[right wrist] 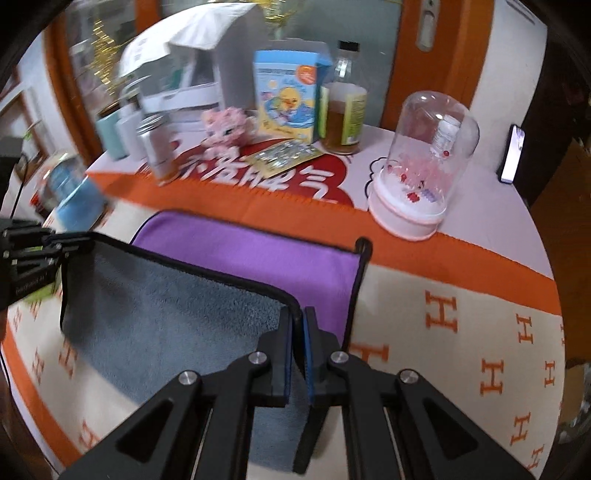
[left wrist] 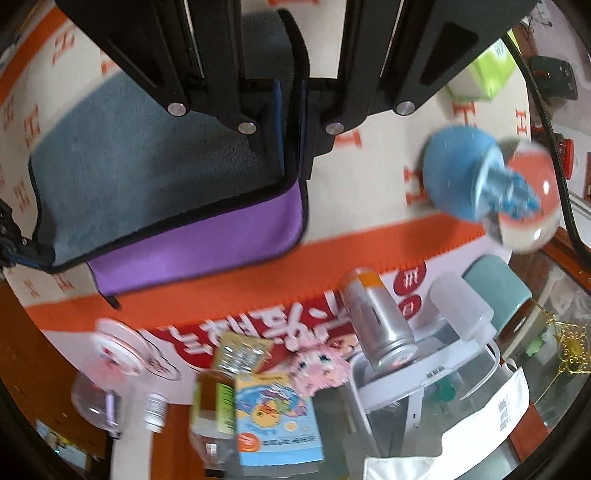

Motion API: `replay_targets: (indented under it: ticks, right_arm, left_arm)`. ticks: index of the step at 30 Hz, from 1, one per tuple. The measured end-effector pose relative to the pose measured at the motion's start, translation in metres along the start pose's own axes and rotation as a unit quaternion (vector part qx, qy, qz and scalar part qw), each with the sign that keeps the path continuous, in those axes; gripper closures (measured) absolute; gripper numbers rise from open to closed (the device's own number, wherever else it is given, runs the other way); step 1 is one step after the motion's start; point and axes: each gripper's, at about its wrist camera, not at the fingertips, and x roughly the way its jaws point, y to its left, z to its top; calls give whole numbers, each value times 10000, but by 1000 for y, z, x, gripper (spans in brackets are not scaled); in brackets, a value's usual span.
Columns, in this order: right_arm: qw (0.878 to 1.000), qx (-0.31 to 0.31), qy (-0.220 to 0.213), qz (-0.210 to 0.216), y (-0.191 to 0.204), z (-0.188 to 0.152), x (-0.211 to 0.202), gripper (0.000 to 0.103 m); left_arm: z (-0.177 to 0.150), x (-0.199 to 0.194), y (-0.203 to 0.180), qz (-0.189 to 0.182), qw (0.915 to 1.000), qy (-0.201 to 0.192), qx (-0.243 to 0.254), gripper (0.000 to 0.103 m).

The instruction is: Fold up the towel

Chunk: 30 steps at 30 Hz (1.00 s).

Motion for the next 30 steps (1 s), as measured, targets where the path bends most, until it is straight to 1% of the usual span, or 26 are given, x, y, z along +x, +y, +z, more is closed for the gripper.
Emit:
replay_targets:
  ticks: [2,6,10,16,19,20,21,22,23,24,26,28,29,30]
  right_arm:
    - [9999,95,50,-61,-5,12,14,98]
    - [9994,154,169,-241,-8,26,38,98]
    - [9987,199,270,-382,-11,34,56,98]
    - [9972,331,422,-527,-16,42,76,98]
    - [9965,336,539,-545,-15,43,84,97]
    - [9962,323,578,-572,-14,43,86,94]
    - [9959,318,599,-591,-14,43,87,93]
    - [9958,328,604,-611,-13,42,88,88]
    - [9957,342,599,-624,-13,41,87,82]
    - [9957,369,567,-629,-14,40,86,78]
    - [9958,427,492,-641,-15,39,82,64]
    - [9957,494,422,-665,-16,39,78,60]
    - [9957,508,390,-666,-16,40,76,59]
    - [9958,506,368,-671,-16,40,74,59]
  left_arm:
    - [15,14,1,100,9999,-7,-85,98]
    - [33,36,3,243,9994,39,-239,98]
    - [41,57,0,299,9988,164,-347,97]
    - [46,75,-7,408,9982,219,-369,96]
    - [45,82,-6,470,9975,269,-457,93]
    - [44,83,-5,482,9972,266,-508,90]
    - [43,83,-4,508,9969,264,-543,85]
    - [43,83,-3,536,9966,266,-567,82]
    - [43,83,-2,544,9964,261,-590,75]
    - [41,83,-1,537,9962,254,-630,70]
    - [40,82,1,519,9960,256,-685,66]
    - [39,80,4,515,9955,280,-742,66]
    - [38,79,5,507,9952,286,-783,63]
    - [37,77,6,505,9949,286,-820,57]
